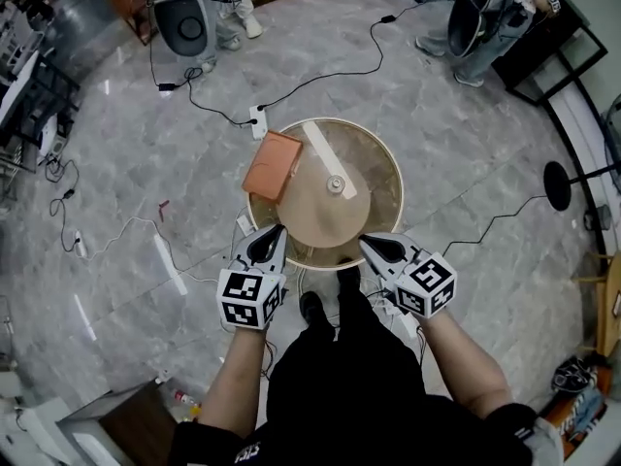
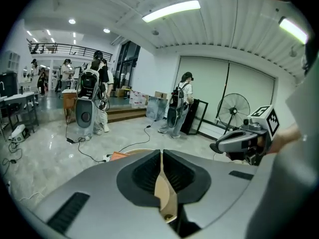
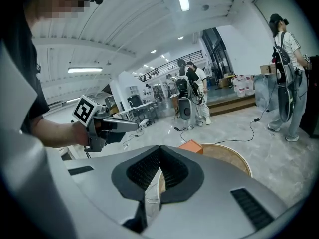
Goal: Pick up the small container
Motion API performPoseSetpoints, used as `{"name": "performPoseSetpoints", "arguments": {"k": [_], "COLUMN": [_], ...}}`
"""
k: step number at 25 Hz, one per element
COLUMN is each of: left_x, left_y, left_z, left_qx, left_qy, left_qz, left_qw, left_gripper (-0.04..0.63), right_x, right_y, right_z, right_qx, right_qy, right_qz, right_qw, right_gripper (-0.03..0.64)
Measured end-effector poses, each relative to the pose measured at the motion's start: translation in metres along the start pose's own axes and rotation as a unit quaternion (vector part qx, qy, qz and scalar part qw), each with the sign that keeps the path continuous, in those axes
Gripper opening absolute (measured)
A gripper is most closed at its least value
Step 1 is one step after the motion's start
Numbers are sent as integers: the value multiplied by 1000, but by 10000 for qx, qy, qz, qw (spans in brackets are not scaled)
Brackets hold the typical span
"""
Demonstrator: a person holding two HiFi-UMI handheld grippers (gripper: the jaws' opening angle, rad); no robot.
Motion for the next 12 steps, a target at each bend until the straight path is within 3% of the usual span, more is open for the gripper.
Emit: {"name": "performPoseSetpoints", "arguments": {"k": [4,12], "left_x": [5,48], "left_y": [46,132], "left_z": [-8,-22], "left_qx": [33,81], "left_qy": [6,15], "left_qz": [-202,-473], "left_qw": [9998,9988], "left_gripper": [30,29], "right_x": [-4,32], "right_y": [28,102], "right_z": [44,111], "right_qx": [-16,-156], "right_qy": [-45,139], "right_qz": [8,-235], "right_qw": [10000,9995], "right_gripper": [14,18]}}
Point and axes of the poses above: the fingertips, and each gripper's own axes: y forward along the fingers, z to its right, x out of its underside, the point moved 10 cm from there along -y, backward along the fingers, and after that the axes turned 5 degrees about y, right-handed, at the moved point
